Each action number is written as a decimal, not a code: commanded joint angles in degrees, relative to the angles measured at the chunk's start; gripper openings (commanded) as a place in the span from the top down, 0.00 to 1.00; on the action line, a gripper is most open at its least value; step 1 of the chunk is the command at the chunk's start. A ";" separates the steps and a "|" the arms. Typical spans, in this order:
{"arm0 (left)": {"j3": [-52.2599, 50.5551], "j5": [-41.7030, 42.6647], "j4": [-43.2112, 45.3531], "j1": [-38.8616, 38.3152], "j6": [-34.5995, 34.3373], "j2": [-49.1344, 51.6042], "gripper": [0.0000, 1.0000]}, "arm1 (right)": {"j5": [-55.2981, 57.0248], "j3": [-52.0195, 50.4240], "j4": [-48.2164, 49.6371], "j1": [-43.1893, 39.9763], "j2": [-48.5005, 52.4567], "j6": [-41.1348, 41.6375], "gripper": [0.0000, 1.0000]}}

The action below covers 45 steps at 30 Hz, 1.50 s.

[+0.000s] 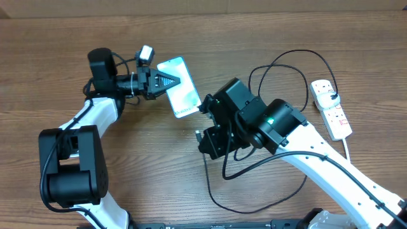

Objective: Plug charger to phone and switch on socket

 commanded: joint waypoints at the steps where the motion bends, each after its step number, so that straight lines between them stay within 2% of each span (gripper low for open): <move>1: 1.03 1.51 0.37 -0.83 -1.62 0.26 0.96 | -1.11 -0.87 2.25 0.87 0.50 1.31 0.96; 13: 1.03 1.51 0.37 -2.82 -8.76 0.26 0.96 | -0.44 -1.20 5.01 0.70 1.16 1.66 0.96; 18: 1.03 1.53 1.14 -3.13 -8.76 0.26 0.96 | 1.70 -1.22 5.07 0.48 2.03 2.80 0.96; 24: 1.03 1.53 8.00 -3.13 -8.83 0.26 0.96 | 1.66 -1.22 5.14 -1.84 2.12 2.80 0.96; 37: 1.03 1.53 8.59 -3.21 -11.72 0.24 0.96 | 1.79 -1.22 6.27 -2.27 4.92 2.60 0.96; 45: 1.03 1.53 13.25 -4.07 -11.63 0.24 0.96 | 4.09 -1.22 7.15 -2.97 5.03 2.54 0.96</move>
